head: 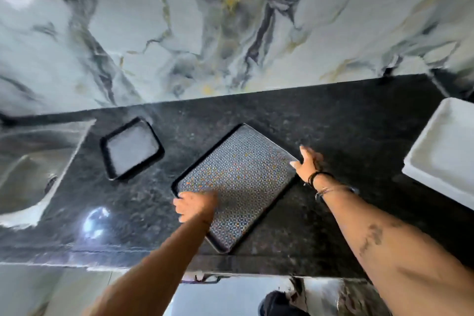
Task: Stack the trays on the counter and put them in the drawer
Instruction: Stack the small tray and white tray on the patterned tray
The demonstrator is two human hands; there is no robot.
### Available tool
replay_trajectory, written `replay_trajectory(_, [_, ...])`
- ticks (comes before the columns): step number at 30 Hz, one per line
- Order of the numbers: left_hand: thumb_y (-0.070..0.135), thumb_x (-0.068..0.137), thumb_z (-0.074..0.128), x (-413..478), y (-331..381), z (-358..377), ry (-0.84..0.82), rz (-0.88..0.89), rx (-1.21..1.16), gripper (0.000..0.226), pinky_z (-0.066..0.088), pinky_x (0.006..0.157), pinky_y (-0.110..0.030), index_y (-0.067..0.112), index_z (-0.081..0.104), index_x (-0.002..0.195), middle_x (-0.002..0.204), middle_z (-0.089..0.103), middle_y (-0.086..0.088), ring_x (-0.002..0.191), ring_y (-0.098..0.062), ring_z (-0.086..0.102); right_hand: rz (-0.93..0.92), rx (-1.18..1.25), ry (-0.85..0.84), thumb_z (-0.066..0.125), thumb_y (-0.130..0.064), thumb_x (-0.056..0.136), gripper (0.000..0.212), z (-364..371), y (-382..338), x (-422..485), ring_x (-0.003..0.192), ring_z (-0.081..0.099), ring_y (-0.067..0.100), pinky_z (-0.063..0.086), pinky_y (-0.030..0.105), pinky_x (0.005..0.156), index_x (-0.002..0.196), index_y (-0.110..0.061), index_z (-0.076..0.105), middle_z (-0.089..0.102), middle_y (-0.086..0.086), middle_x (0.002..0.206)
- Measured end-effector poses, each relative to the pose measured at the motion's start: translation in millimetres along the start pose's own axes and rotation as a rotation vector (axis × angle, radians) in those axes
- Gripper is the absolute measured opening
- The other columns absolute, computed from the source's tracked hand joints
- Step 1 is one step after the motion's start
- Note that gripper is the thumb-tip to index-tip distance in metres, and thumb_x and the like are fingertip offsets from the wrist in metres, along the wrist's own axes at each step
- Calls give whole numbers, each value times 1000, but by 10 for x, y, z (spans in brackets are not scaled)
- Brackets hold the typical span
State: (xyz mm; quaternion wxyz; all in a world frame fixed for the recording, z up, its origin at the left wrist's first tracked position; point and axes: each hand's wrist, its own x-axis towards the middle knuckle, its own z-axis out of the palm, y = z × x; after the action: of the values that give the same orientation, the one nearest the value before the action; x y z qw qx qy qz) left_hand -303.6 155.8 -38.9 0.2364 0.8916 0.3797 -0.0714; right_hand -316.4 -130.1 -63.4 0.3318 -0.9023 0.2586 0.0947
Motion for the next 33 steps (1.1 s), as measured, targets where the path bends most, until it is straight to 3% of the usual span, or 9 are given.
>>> replay_trajectory(6, [19, 86, 55, 608, -234, -13, -202, -110, -93, 46, 43, 106, -42, -2, 51, 127, 136, 52, -24, 125, -39, 51, 94, -72, 108, 61, -15, 78, 7, 181, -113, 59, 90, 64, 29, 50, 37, 80, 78, -8, 64, 67, 22, 92])
replay_trajectory(11, [6, 79, 54, 907, -399, -14, -288, 234, -81, 24, 50, 84, -37, 3, 68, 99, 100, 72, -22, 99, -38, 66, 297, -90, -35, 58, -29, 65, 29, 338, 364, -441, 79, 68, 33, 43, 32, 61, 52, -9, 41, 60, 14, 67])
replay_trajectory(17, [22, 90, 60, 1199, -582, -2, -338, 449, -107, 22, 49, 73, -36, 2, 68, 87, 84, 71, -19, 86, -34, 69, 463, -83, -325, 62, -24, 70, 29, 376, 473, -866, 46, 56, 23, 53, 35, 55, 47, -8, 53, 54, 5, 44])
replay_trajectory(20, [49, 91, 53, 1329, -475, -86, -357, 217, -360, 55, 53, 59, -37, -4, 65, 84, 77, 67, -20, 63, -29, 62, 630, 161, -362, 69, -34, 79, 31, 220, 408, -928, 40, 52, 19, 39, 21, 41, 68, -5, 60, 56, 10, 51])
replay_trajectory(22, [63, 88, 46, 1541, -286, -205, -379, -51, -622, 68, 50, 47, -30, -2, 63, 99, 90, 64, -22, 61, -29, 60, 778, 438, -225, 59, -56, 81, 53, 8, 453, -861, 50, 56, 22, 40, 25, 55, 85, -4, 63, 62, 13, 65])
replay_trajectory(23, [68, 86, 43, 1708, -183, -266, -410, -194, -740, 76, 53, 50, -32, -1, 59, 113, 101, 63, -22, 71, -33, 63, 852, 575, -73, 54, -63, 82, 62, -122, 533, -801, 64, 62, 26, 45, 32, 66, 96, -3, 64, 66, 16, 78])
replay_trajectory(26, [70, 86, 38, 2303, 22, -425, -545, -480, -993, 90, 48, 100, -44, 8, 25, 150, 143, 50, -16, 123, -37, 57, 1004, 1074, 392, 43, -74, 79, 83, -597, 963, -573, 121, 55, 37, 45, 53, 95, 134, -11, 46, 56, 15, 132])
replay_trajectory(30, [47, 100, 28, 2834, 214, -394, -564, -441, -904, 63, 37, 112, -32, 12, 18, 152, 154, 39, -7, 139, -23, 45, 979, 1533, 611, 29, -74, 82, 86, -1027, 1553, -346, 146, 22, 30, 26, 54, 113, 150, -23, 17, 18, 10, 160])
replay_trajectory(33, [22, 104, 28, 3064, 253, -295, -465, -212, -674, 41, 45, 99, -18, 2, 42, 137, 151, 43, -18, 123, -22, 58, 937, 1398, 626, 18, -41, 98, 58, -1225, 1783, -201, 148, 17, 29, 29, 44, 115, 150, -15, 16, 12, 12, 162])
